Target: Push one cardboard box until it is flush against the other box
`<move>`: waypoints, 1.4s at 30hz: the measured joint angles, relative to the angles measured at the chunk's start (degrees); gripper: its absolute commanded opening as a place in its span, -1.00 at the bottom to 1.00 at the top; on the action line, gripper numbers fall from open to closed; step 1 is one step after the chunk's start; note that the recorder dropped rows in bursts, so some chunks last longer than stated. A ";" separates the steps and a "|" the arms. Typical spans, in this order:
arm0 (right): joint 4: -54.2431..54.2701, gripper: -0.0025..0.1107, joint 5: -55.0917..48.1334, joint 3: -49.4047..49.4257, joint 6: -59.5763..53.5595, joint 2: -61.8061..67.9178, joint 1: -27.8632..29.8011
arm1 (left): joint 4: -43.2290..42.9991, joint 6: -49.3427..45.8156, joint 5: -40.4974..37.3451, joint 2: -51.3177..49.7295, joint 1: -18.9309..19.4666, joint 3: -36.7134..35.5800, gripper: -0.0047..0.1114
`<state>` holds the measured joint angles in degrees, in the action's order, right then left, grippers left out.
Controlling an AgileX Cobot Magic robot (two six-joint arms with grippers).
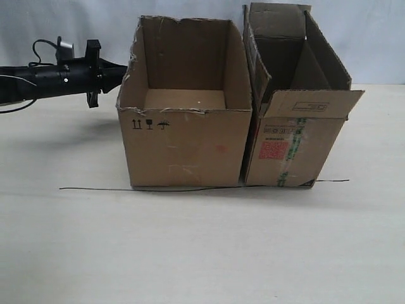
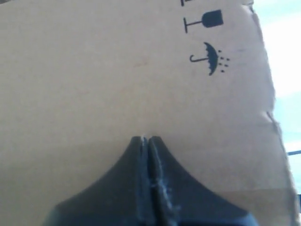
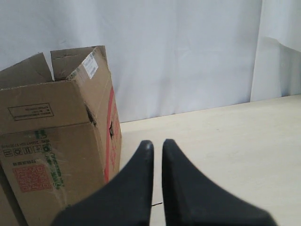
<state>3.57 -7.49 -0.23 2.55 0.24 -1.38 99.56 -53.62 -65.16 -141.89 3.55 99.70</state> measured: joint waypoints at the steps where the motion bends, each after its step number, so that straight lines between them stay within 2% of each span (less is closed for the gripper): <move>1: 0.00 -0.87 0.00 0.00 0.00 0.00 0.00 | 0.00 0.00 -0.68 0.00 0.45 0.00 -0.92; 4: 0.00 -0.87 0.00 0.00 0.00 0.00 0.00 | -2.55 0.00 -1.91 0.93 3.04 0.00 -0.92; 9: 0.00 -0.87 0.00 0.00 0.00 0.00 0.00 | -18.90 4.93 -0.25 11.07 8.81 -0.40 -0.92; 13: 0.00 -0.87 0.00 0.00 0.00 0.00 0.00 | -35.93 10.02 3.03 22.29 9.48 -4.58 -0.92; 16: 0.00 -0.87 0.00 0.00 0.00 0.00 0.00 | -42.72 11.61 5.57 31.33 9.38 -10.31 -0.92; 20: 0.00 -0.87 0.00 0.00 0.00 0.00 0.00 | -46.27 12.00 10.09 42.06 9.29 -20.20 -0.92; 25: 0.00 -0.87 0.00 0.00 0.00 0.00 0.00 | -47.75 10.68 20.25 59.49 9.16 -37.19 -0.92; 30: 0.00 -0.87 0.00 0.00 0.00 0.00 0.00 | -48.84 9.00 29.78 85.00 9.16 -55.89 -0.92; 33: 0.00 -0.87 0.00 0.00 0.00 0.00 0.00 | -48.93 10.75 31.59 100.23 9.16 -64.89 -0.92; 38: 0.00 -0.87 0.00 0.00 0.00 0.00 0.00 | -51.55 16.58 32.74 122.77 9.16 -72.85 -0.92; 42: 0.00 -0.87 0.00 0.00 0.00 0.00 0.00 | -56.90 21.82 32.63 133.80 9.16 -73.98 -0.92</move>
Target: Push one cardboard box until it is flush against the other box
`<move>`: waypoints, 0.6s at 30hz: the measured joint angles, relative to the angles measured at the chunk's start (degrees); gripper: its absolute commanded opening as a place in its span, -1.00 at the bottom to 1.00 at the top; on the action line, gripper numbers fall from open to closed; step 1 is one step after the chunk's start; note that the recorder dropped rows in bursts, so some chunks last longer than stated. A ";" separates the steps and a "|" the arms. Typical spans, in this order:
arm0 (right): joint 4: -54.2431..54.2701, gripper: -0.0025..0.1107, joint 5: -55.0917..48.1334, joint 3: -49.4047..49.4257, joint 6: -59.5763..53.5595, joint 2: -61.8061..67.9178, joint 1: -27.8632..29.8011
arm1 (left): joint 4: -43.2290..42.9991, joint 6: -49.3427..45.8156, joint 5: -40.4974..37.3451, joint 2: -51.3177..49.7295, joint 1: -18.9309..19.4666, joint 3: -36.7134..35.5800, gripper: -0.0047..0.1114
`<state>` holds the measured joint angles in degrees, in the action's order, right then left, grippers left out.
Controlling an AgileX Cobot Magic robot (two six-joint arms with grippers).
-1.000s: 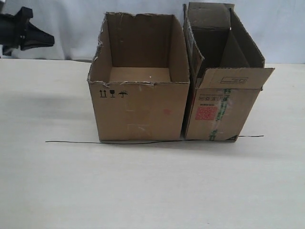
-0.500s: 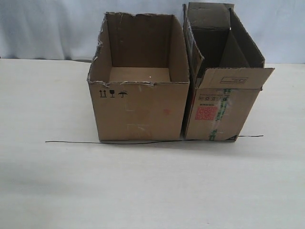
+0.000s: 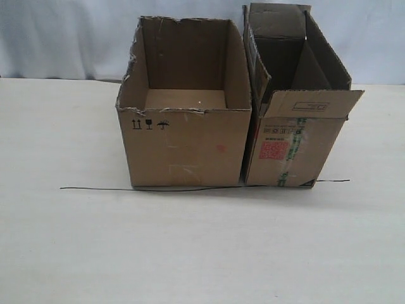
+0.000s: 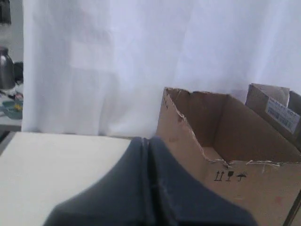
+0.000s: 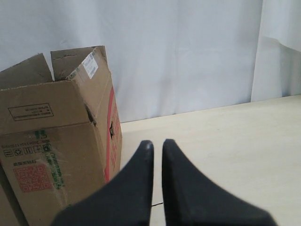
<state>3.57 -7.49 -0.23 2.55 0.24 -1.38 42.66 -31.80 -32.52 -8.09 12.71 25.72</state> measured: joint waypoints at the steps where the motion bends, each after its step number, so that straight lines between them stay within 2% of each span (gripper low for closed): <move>1: 0.00 -0.87 0.00 0.00 0.00 0.00 0.00 | -1.03 0.40 -0.41 1.66 0.00 -0.12 -0.92; 5: 0.00 -0.87 0.00 0.00 0.00 0.00 0.00 | -2.48 1.13 -2.11 7.22 0.00 -0.12 -0.92; 14: 0.00 -0.87 0.00 0.00 0.00 0.00 0.00 | -3.47 1.31 -2.46 7.70 0.00 -0.23 -0.92; 18: 0.00 -0.87 0.00 0.00 0.00 0.00 0.00 | -9.06 0.51 -2.46 7.70 0.00 -0.31 -0.92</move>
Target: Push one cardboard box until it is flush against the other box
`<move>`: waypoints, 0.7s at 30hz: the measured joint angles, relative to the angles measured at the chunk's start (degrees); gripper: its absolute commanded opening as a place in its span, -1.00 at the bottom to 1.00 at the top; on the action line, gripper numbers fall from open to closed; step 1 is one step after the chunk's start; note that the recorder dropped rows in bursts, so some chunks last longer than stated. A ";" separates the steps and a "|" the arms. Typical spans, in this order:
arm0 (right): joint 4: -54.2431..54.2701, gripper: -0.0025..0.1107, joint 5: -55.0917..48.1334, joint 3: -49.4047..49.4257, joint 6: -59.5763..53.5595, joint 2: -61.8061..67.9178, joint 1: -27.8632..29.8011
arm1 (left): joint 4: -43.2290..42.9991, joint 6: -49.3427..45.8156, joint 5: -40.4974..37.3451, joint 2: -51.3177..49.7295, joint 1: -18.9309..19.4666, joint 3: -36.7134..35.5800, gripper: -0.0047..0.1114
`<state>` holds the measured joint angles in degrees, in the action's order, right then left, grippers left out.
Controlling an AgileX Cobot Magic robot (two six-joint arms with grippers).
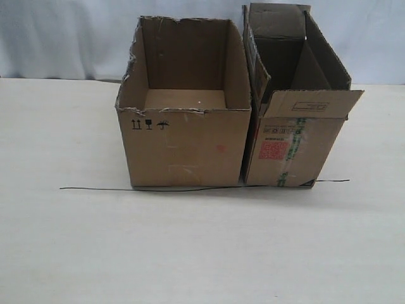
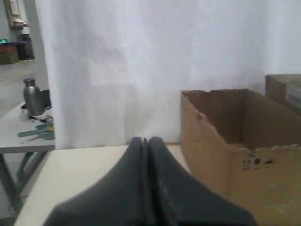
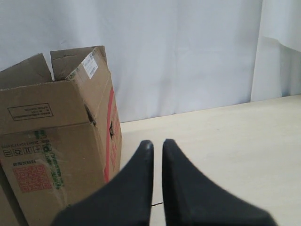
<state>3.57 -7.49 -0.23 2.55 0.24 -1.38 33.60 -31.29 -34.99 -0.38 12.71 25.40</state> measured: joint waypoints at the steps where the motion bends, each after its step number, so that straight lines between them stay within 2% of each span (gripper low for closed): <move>1: 0.00 -0.87 0.00 0.00 0.00 0.00 0.00 | -2.20 0.00 0.32 0.00 0.00 -0.48 -0.92; 5: 0.00 -0.87 0.00 0.00 0.00 0.00 0.00 | -8.04 -0.22 6.26 0.12 -1.81 -4.98 -0.92; 9: 0.00 -0.87 0.00 0.00 0.00 0.00 0.00 | -9.57 -0.22 14.84 0.12 -9.29 -11.18 -0.92; 11: 0.00 -0.87 0.00 0.00 0.00 0.00 0.00 | -9.57 -0.22 17.07 0.12 -11.60 -13.32 -0.92; 21: 0.00 -0.87 0.00 0.00 0.00 0.00 0.00 | -10.17 -0.30 19.51 0.23 -12.33 -21.82 -0.92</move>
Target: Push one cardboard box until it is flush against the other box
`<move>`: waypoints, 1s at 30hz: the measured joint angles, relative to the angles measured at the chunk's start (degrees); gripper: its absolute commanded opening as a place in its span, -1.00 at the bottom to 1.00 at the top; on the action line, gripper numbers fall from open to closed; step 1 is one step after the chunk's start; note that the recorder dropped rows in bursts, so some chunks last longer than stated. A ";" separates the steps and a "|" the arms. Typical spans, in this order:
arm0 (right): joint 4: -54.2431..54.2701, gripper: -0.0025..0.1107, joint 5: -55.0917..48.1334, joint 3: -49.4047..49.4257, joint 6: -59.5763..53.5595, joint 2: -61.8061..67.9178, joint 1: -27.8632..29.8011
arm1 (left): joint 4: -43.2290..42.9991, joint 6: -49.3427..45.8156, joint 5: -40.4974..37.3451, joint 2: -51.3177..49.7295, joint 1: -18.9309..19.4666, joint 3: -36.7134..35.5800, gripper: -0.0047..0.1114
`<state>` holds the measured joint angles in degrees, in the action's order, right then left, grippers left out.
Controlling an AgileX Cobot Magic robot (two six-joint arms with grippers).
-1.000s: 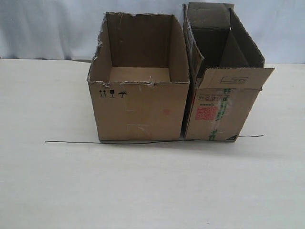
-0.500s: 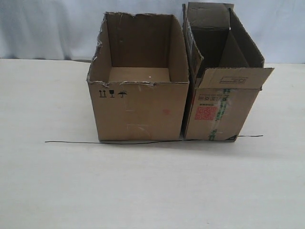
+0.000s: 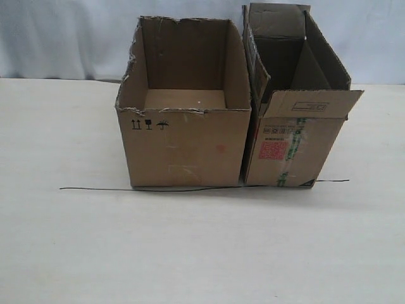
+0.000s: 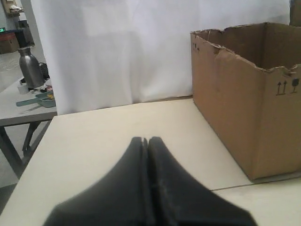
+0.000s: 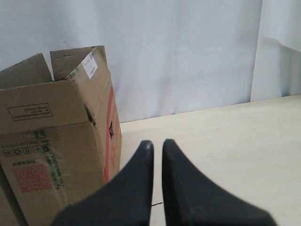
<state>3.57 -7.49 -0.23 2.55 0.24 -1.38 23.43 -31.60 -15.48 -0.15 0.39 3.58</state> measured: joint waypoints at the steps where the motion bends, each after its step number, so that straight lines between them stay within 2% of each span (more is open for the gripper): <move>1: 0.00 -0.87 0.00 0.00 0.00 0.00 0.00 | -0.16 0.00 0.31 0.00 0.00 -0.46 -0.92; 5: 0.00 -0.87 0.00 0.00 0.00 0.00 0.00 | -3.85 2.81 5.13 0.00 0.00 -2.30 -0.92; 8: 0.00 -0.87 0.00 0.00 0.00 0.00 0.00 | -15.95 15.50 10.17 0.00 0.00 -3.33 -0.92; 11: 0.00 -0.87 0.00 0.00 0.00 0.00 0.00 | -22.63 24.05 11.65 0.00 0.00 -3.44 -0.92; 16: 0.00 -0.87 0.00 0.00 0.00 0.00 0.00 | -24.78 27.30 9.99 0.00 0.00 -3.44 -0.92; 30: 0.00 -0.87 0.00 0.00 0.00 0.00 0.00 | -24.88 27.52 8.73 0.00 0.00 -3.44 -0.92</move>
<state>3.57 -7.49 -0.23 2.55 0.24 -1.38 -1.45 -4.07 -6.75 -0.15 0.39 0.14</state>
